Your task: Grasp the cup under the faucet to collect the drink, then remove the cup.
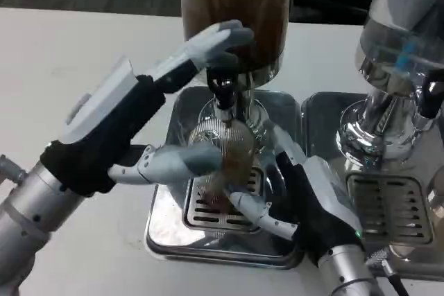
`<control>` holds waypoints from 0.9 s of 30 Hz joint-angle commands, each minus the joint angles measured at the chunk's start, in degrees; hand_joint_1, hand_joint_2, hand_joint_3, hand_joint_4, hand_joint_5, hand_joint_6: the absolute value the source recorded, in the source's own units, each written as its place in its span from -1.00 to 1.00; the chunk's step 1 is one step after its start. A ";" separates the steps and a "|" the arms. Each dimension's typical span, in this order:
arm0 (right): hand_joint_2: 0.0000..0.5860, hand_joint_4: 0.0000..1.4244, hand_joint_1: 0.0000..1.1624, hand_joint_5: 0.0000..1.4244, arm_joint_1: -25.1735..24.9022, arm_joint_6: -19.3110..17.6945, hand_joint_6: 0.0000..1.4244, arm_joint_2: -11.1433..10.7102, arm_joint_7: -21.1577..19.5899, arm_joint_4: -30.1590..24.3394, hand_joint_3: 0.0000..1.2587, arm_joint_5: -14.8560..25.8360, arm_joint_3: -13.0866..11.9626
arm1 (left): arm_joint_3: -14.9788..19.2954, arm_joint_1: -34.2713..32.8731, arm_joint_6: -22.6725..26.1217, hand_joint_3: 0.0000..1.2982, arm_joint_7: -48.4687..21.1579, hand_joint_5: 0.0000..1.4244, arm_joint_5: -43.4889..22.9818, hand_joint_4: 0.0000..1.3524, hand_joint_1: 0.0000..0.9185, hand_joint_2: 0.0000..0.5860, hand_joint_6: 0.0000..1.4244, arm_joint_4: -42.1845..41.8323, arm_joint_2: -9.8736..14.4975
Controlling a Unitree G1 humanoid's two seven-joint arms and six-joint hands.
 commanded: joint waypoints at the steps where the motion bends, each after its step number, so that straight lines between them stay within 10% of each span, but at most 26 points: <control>1: -0.13 -1.00 -0.27 -1.00 -0.21 -2.10 -1.00 -0.05 -0.84 -0.02 -1.00 0.02 0.16 | 3.24 -0.69 0.45 -0.81 2.31 -0.69 -0.66 -0.95 -1.00 -0.64 -0.78 -1.57 -0.16; 19: -0.11 -1.00 -0.24 -1.00 -0.41 -3.81 -1.00 -0.13 -1.12 -0.39 -1.00 0.37 -0.67 | 11.35 9.33 3.63 -0.81 3.47 -0.70 -6.36 -0.96 -1.00 -0.60 -0.79 -1.27 -0.38; 27: -0.11 -1.00 -0.23 -1.00 -1.15 -4.95 -1.00 0.08 -0.86 0.73 -1.00 1.38 -1.08 | 11.99 14.46 2.26 -0.89 7.71 -0.87 3.92 -1.00 -1.00 -0.59 -0.93 4.68 -0.57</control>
